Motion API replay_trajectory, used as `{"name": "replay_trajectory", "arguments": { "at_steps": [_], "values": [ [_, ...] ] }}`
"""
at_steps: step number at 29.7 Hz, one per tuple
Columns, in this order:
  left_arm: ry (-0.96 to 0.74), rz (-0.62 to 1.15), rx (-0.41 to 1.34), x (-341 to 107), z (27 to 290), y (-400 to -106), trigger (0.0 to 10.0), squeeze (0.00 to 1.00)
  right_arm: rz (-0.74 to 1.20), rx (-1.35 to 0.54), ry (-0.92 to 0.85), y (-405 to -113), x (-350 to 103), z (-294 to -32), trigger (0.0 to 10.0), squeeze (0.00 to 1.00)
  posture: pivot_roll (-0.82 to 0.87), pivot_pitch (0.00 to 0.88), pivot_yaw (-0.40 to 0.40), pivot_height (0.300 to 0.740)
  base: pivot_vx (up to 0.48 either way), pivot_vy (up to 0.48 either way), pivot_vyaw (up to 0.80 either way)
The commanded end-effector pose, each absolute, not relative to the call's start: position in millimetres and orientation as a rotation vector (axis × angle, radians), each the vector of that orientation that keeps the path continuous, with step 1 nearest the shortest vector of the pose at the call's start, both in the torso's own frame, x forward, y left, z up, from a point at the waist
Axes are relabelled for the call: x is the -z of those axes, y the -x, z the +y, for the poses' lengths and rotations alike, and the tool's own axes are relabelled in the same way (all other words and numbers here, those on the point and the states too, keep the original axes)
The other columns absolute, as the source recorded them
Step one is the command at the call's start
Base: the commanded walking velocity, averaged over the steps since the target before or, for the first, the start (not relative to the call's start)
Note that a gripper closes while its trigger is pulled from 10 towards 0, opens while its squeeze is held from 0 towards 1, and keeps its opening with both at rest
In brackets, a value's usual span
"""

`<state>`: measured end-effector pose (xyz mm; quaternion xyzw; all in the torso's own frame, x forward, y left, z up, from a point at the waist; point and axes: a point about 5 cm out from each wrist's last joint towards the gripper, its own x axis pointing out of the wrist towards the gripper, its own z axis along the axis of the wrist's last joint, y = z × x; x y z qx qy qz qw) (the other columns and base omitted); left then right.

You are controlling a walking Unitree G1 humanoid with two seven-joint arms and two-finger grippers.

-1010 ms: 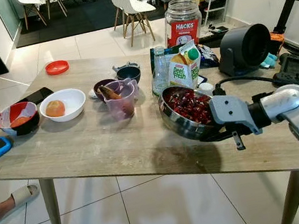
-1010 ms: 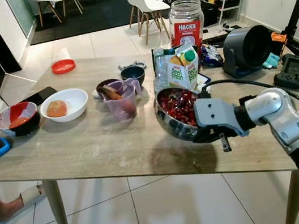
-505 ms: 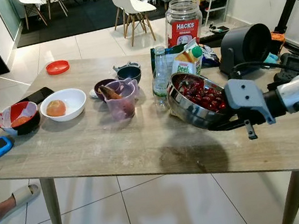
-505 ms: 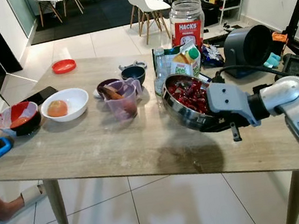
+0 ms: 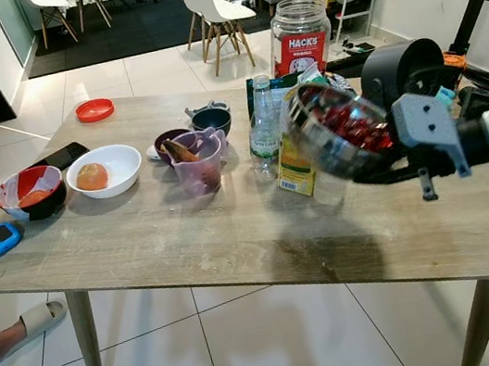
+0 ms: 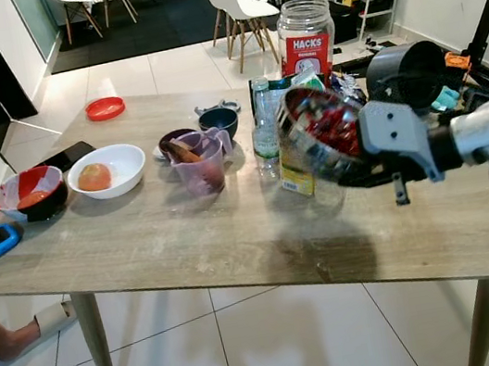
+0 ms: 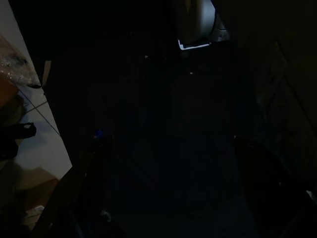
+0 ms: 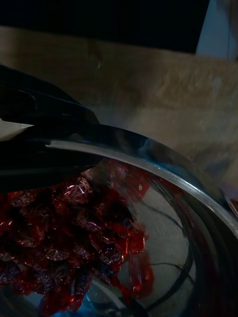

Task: Restocking fridge

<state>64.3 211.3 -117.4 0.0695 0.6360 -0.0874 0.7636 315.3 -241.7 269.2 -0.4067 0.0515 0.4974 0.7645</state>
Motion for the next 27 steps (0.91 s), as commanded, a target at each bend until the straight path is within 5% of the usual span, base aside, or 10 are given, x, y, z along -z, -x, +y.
{"name": "replay_trajectory", "arguments": {
  "at_steps": [1, 21, 27],
  "values": [
    [-0.15, 1.376, 0.188, 116.4, 213.8, -67.4, 10.0, 0.0, 0.086, -1.015, 0.938, -317.3, -281.9, -247.4, 0.0, 0.0, 0.03, 0.0, -0.021, 0.74, 0.0, 0.0, 0.0],
    [-0.143, 1.371, 0.182, 116.2, 213.7, -68.3, 10.0, 0.0, 0.351, -0.575, 1.106, -342.4, -264.1, -309.9, 0.0, 0.0, 0.04, 0.0, -0.025, 0.74, 0.0, 0.0, 0.0],
    [-0.137, 1.375, 0.181, 116.7, 212.6, -67.0, 10.0, 0.0, 0.577, -0.43, 1.135, -334.9, -240.0, -346.2, 0.0, 0.0, 0.04, 0.0, -0.031, 0.74, 0.0, 0.0, 0.0]
  ]
}}
